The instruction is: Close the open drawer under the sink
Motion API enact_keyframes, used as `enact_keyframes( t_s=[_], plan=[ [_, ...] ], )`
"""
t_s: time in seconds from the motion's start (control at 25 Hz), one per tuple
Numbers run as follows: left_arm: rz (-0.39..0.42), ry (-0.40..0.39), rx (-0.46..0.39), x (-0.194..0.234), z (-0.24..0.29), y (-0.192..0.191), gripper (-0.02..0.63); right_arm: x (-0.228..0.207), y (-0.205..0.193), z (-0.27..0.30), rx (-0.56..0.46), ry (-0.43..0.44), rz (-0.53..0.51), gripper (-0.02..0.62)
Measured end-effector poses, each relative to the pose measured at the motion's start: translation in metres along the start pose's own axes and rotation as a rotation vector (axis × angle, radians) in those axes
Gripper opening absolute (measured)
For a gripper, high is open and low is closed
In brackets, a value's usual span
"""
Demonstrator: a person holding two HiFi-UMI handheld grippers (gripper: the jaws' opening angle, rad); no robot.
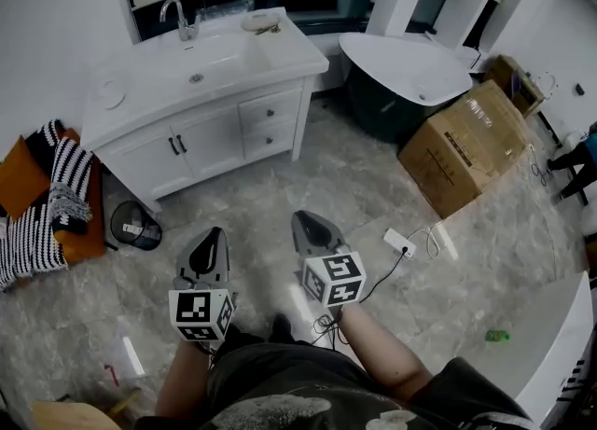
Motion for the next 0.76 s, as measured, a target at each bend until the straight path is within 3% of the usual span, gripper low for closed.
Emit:
enact_keyframes(
  t_s=[0.32, 0.76],
  plan=[
    [-0.007, -0.036, -0.016, 0.010, -0.031, -0.002, 0.021, 0.034, 0.002, -0.017, -0.003, -0.015, -0.046, 0.037],
    [0.006, -0.070, -0.019, 0.057, -0.103, -0.019, 0.021, 0.124, -0.018, -0.034, -0.001, -0.049, -0.063, 0.034]
  ],
)
Point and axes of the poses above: the fingertips, and each gripper's own axes: z forward along the fingers, x to its left, y out of its top, the point moved 9 cm from there along -z, backward along the fingers, and after that the axes turned 3 degrees about x, right-handed, at the moved point
